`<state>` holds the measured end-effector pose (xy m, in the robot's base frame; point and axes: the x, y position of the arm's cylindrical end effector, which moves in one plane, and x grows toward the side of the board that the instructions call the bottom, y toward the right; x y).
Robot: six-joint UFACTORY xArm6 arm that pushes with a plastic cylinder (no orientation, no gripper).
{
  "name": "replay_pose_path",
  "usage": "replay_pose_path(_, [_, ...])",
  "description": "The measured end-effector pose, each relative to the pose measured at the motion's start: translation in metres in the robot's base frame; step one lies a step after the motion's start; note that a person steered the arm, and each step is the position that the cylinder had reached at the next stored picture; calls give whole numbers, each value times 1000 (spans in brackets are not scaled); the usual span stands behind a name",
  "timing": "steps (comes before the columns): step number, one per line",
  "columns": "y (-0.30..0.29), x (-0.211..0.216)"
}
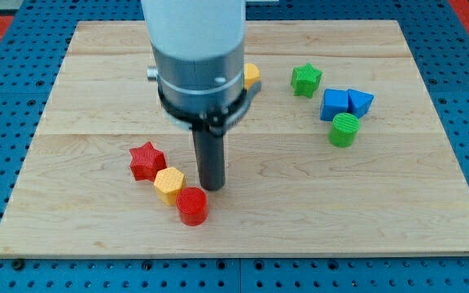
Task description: Move the yellow heart towards bottom center
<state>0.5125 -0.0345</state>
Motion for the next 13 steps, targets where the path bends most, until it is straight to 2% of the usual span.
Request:
replay_pose_path(1, [-34, -64])
replay_pose_path(2, [-104, -38])
replay_pose_path(3, [-77, -8])
replay_pose_path(4, [-75, -44])
replay_pose_path(6, [75, -129])
replay_pose_path(7, [53, -165])
replay_pose_path(8, [-34, -161])
replay_pose_path(10, [-11, -174])
replay_pose_path(11, [-36, -253])
replay_pose_path(12, [44, -248])
replay_pose_path(13, [0, -169])
